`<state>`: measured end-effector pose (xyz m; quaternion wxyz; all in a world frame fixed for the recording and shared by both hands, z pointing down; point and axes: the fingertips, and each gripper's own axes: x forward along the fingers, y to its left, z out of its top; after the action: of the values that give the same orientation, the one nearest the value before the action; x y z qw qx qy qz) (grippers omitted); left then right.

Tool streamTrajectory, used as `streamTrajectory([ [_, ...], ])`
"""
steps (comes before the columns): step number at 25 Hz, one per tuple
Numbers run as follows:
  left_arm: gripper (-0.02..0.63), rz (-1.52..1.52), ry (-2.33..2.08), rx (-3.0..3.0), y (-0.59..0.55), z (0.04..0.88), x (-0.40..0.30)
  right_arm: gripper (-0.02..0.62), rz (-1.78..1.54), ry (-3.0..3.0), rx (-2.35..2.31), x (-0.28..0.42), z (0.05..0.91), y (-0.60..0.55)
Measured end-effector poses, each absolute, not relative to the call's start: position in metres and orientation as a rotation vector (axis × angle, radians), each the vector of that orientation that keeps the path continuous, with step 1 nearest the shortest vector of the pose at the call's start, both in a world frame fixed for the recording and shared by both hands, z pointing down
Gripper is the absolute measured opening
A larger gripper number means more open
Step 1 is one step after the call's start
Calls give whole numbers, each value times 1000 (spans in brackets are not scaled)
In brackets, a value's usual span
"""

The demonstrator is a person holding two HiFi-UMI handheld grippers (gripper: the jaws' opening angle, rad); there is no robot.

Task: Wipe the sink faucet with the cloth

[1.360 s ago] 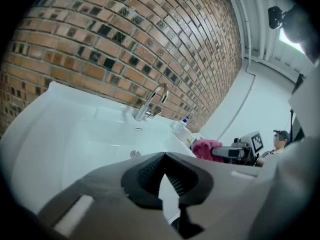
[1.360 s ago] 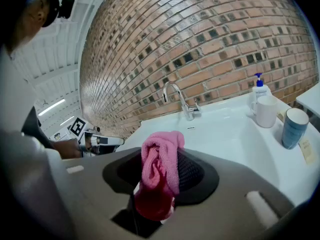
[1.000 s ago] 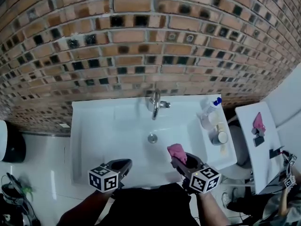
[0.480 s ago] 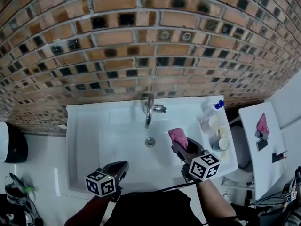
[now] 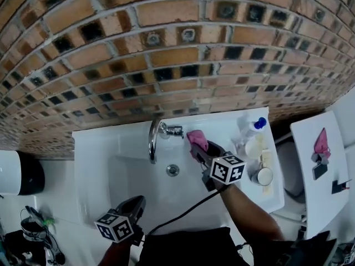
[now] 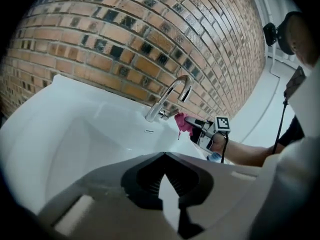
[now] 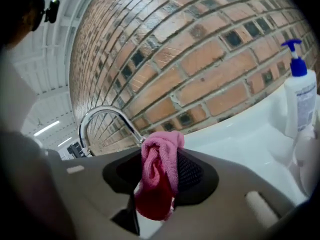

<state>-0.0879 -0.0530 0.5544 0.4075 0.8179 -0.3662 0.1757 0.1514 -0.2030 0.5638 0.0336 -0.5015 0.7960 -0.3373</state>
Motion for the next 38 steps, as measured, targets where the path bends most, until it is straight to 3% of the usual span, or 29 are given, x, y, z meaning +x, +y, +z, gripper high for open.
streamTrajectory([
  [7, 6, 451, -987, 2043, -70, 545, -75, 173, -1220, 2300, -1502, 170, 609, -241],
  [25, 6, 526, -929, 1999, -80, 561, -56, 172, -1376, 2186, -1101, 132, 609, -266],
  [38, 6, 523, -882, 2029, -80, 562, -53, 172, -1263, 2310, -1062, 133, 582, -257],
])
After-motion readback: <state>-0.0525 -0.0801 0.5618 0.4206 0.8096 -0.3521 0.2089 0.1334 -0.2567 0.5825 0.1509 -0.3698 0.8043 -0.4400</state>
